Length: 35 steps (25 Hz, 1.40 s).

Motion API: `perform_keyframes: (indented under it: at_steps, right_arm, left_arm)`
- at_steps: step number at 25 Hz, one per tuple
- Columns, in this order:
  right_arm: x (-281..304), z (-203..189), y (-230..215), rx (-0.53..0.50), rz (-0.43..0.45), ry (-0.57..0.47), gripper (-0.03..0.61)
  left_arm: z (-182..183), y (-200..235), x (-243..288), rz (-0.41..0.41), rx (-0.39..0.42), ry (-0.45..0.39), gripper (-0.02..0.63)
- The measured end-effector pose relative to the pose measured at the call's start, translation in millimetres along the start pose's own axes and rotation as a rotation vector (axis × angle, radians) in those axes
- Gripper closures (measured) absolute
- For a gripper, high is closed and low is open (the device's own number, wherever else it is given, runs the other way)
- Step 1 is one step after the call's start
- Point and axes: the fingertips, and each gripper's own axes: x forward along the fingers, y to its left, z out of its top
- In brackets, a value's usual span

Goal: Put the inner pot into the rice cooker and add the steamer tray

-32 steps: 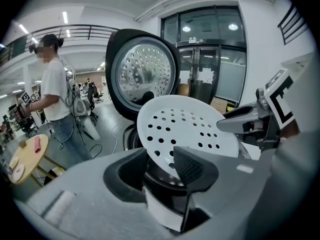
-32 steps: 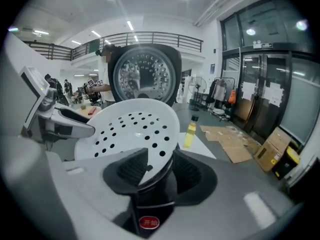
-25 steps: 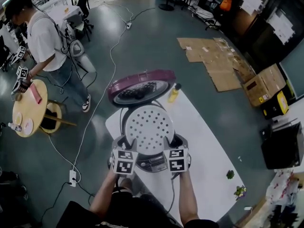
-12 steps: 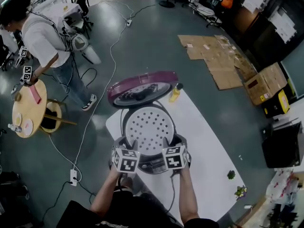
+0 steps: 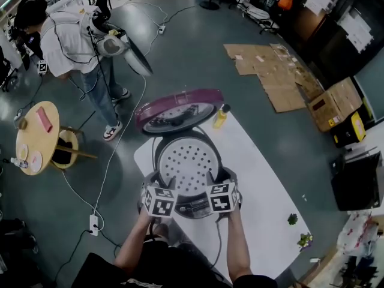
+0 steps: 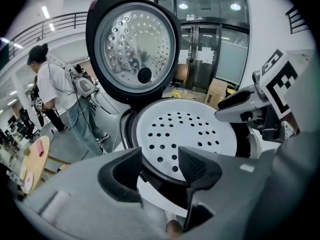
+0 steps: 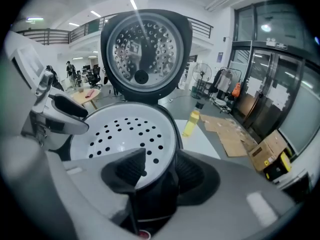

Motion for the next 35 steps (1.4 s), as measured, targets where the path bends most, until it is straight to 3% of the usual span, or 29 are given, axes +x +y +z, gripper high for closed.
perform_keyframes:
  at_steps: [6, 19, 28, 35]
  right_arm:
    - [-17, 11, -6, 0.038, 0.010, -0.066, 0.388]
    - [-111, 31, -5, 0.114, -0.040, -0.344, 0.390]
    - [-194, 9, 7, 0.134, -0.062, -0.514, 0.390]
    - [-250, -27, 14, 0.163, -0.129, -0.621, 0.436]
  left_arm:
    - [13, 2, -15, 0.034, -0.002, -0.056, 0.373]
    - [48, -12, -94, 0.072, 0.014, -0.307, 0.414]
    - [55, -54, -162, 0.066, 0.064, -0.503, 0.463]
    - [38, -94, -204, 0.034, 0.133, -0.613, 0.520]
